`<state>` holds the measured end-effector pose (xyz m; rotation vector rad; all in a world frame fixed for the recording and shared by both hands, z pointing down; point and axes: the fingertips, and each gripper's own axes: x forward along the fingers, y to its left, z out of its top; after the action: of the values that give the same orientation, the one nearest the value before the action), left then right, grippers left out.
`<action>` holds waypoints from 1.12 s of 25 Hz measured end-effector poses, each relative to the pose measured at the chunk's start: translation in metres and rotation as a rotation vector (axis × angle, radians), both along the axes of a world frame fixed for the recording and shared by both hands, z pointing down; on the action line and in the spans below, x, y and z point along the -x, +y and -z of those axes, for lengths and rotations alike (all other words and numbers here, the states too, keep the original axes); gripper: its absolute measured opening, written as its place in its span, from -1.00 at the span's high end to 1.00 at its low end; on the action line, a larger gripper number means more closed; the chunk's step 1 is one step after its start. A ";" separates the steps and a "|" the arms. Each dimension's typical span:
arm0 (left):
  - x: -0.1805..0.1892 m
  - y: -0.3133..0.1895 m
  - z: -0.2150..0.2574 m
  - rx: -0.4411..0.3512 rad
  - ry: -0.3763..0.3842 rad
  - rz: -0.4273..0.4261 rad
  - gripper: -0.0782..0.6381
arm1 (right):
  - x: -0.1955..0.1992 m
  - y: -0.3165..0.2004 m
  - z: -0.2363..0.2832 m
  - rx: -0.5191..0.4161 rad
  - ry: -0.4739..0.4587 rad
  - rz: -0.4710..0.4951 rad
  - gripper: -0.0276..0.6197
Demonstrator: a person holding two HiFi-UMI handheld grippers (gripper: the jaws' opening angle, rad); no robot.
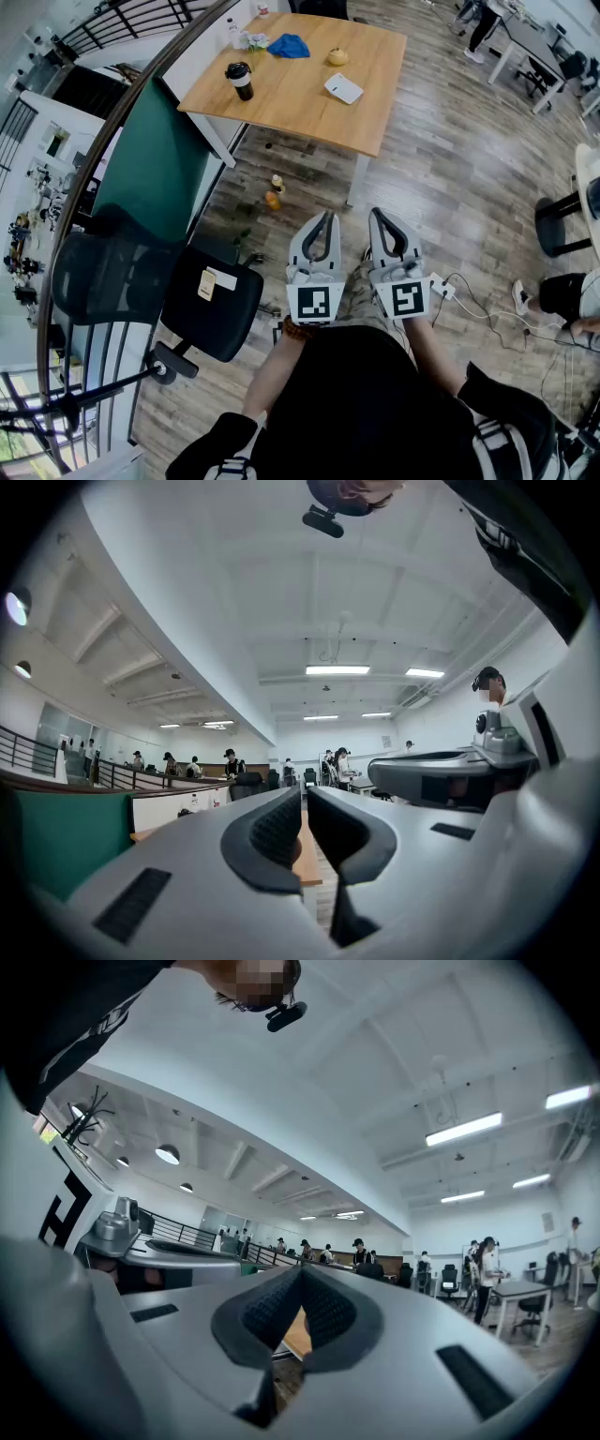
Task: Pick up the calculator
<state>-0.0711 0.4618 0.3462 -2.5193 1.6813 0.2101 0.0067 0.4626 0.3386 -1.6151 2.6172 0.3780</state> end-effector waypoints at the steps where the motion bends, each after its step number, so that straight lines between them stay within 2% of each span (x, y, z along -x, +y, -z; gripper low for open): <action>1: -0.001 -0.003 0.001 -0.004 -0.007 0.001 0.67 | -0.002 -0.002 -0.001 0.008 -0.003 -0.002 0.90; 10: -0.008 -0.037 0.008 -0.010 0.005 0.004 0.67 | -0.006 -0.035 0.001 0.037 -0.036 0.025 0.90; 17: -0.016 -0.071 0.011 -0.021 0.008 -0.006 0.67 | -0.016 -0.066 -0.015 0.120 0.037 0.035 0.90; 19: -0.018 -0.080 0.012 -0.014 0.011 -0.011 0.67 | -0.020 -0.074 -0.012 0.114 0.033 0.030 0.89; 21: -0.021 -0.087 0.014 -0.007 0.017 -0.019 0.67 | -0.024 -0.082 -0.007 0.107 0.029 0.020 0.65; 28: -0.021 -0.099 0.006 0.031 0.010 -0.026 0.67 | -0.031 -0.098 -0.016 0.128 0.020 -0.001 0.21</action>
<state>-0.0501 0.3628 0.3403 -2.5684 1.6688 0.2006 0.0377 0.3645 0.3542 -1.6571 2.7072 0.2327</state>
